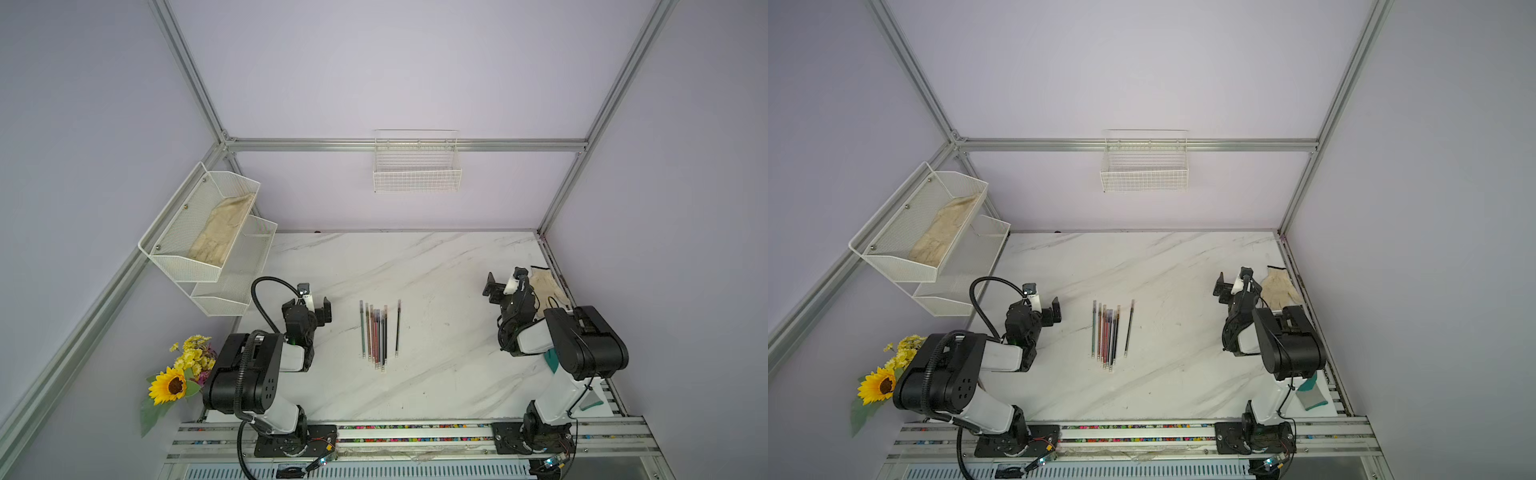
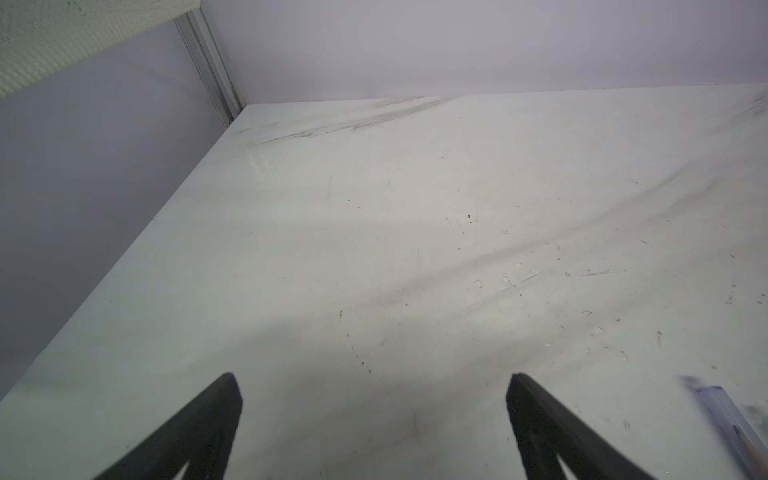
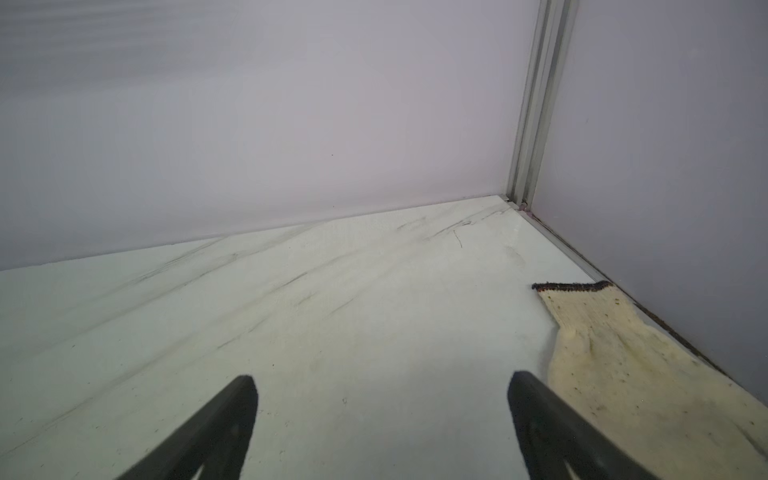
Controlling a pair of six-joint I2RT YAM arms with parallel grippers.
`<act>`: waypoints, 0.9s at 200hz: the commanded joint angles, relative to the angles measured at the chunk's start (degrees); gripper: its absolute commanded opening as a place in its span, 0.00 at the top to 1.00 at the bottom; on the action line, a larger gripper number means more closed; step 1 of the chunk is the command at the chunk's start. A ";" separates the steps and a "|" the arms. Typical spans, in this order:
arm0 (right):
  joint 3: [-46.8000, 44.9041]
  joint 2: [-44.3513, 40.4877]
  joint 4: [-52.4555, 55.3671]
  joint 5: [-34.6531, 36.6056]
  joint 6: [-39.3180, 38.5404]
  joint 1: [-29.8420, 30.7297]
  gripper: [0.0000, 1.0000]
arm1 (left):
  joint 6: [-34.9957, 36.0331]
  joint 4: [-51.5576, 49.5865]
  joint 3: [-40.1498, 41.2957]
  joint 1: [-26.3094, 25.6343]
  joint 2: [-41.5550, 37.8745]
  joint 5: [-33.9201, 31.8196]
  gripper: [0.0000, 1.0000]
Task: Remove the protective cover of the pencils
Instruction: Pick up the pencil from the center of the board.
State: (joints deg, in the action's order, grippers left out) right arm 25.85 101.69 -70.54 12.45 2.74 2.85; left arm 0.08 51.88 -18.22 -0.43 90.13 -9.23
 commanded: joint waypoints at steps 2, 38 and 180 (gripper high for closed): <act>0.42 0.34 -1.20 0.65 0.57 0.12 0.03 | -0.08 2.07 -3.62 0.25 -0.13 -0.68 0.00; 0.35 0.36 -1.23 0.65 0.58 0.13 0.03 | -0.08 2.07 -3.60 0.25 -0.15 -0.68 0.00; 1.08 -5.11 3.30 7.47 -1.20 2.99 0.03 | 0.65 1.56 -3.46 -0.89 -2.24 -4.18 0.00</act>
State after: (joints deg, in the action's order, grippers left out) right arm 25.85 101.58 -70.57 13.02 2.74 3.14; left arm 0.08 51.70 -18.22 -0.43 90.13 -9.58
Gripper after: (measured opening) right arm 0.972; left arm 0.999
